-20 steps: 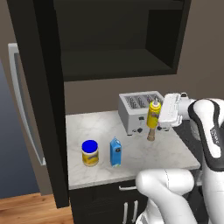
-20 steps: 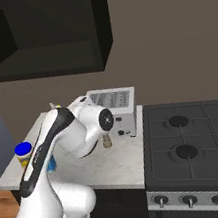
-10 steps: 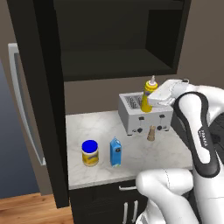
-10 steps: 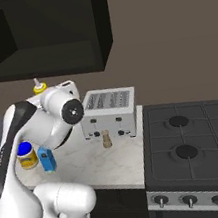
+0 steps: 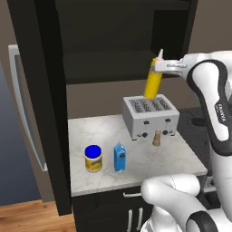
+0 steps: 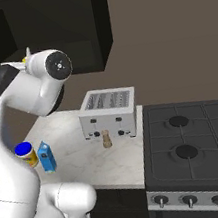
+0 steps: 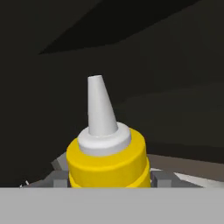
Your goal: There are various items on the counter. Only move the condiments/shakers into the cabinet.
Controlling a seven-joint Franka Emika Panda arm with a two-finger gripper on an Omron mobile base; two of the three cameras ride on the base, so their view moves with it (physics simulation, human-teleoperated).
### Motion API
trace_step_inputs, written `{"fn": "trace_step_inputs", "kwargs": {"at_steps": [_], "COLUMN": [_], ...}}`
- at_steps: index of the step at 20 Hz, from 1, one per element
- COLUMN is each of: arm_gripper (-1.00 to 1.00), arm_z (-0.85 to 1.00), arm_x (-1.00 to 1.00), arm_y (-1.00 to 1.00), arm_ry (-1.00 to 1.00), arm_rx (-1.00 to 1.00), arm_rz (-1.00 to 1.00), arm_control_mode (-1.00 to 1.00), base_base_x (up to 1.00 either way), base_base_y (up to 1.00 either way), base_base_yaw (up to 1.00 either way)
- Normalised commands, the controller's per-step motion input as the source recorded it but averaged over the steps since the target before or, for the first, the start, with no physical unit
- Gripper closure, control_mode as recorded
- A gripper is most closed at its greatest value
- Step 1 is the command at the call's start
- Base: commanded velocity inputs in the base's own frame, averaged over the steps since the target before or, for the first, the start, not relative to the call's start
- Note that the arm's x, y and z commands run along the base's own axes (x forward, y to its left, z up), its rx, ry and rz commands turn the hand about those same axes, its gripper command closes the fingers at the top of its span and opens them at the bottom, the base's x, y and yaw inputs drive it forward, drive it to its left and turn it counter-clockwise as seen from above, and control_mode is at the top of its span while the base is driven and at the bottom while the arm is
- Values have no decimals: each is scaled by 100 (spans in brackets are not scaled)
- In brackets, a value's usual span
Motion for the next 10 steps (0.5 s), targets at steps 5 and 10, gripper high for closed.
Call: {"fn": "trace_step_inputs", "kwargs": {"at_steps": [5, 10], "arm_gripper": [100, 100], "arm_z": [21, 38], "arm_x": [-17, 2], "arm_y": [8, 39], "arm_ry": [-30, -38], "arm_rx": [-8, -6], "arm_rz": [0, -3], "arm_control_mode": [-100, -100], "base_base_x": [0, 0], "base_base_y": [0, 0], "base_base_yaw": [0, 0]}}
